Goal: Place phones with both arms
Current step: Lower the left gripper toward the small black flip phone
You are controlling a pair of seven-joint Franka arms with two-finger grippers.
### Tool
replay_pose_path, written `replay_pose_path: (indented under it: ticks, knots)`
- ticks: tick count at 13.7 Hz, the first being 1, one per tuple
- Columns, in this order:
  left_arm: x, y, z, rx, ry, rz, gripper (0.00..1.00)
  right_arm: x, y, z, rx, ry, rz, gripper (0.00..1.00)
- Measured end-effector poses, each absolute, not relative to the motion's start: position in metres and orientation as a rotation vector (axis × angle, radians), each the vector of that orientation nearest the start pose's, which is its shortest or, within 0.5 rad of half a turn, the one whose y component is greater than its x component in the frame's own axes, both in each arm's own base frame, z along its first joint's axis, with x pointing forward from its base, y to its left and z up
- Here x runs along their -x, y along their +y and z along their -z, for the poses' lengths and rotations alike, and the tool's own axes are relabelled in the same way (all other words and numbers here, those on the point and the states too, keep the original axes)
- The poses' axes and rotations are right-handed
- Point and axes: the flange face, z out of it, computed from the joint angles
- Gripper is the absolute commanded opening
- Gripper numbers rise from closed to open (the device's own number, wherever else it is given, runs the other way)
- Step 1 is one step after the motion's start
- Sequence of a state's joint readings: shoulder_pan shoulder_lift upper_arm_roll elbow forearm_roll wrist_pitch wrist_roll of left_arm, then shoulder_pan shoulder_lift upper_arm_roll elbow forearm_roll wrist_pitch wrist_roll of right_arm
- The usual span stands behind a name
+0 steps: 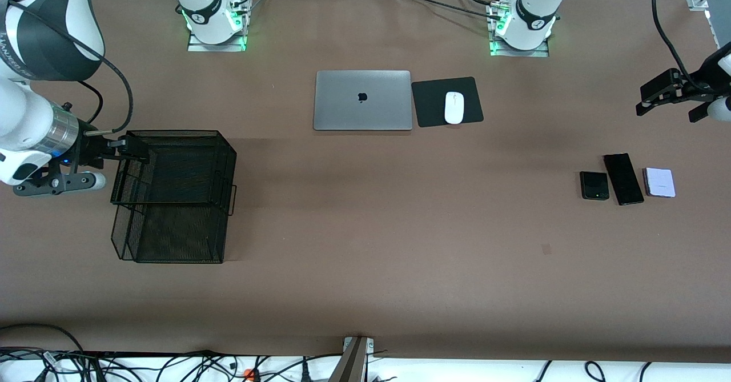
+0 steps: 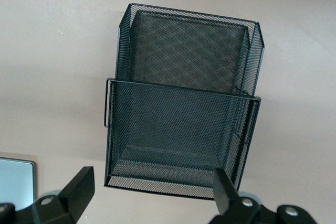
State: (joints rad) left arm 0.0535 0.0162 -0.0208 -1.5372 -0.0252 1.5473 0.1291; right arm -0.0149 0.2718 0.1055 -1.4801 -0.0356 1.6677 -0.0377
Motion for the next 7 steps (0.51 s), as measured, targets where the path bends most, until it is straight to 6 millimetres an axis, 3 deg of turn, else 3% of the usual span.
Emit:
replay_pose_path:
  ticks: [3,7]
  knots:
    - [-0.558,0.022,-0.622,3.158,0.14,-0.035,1.0,-0.634,0.046,-0.514,3.141,-0.205,-0.13,1.0]
    - [-0.571,0.044,-0.569,3.104,0.12,-0.196,1.0,-0.634,0.046,-0.514,3.141,-0.205,-0.13,1.0]
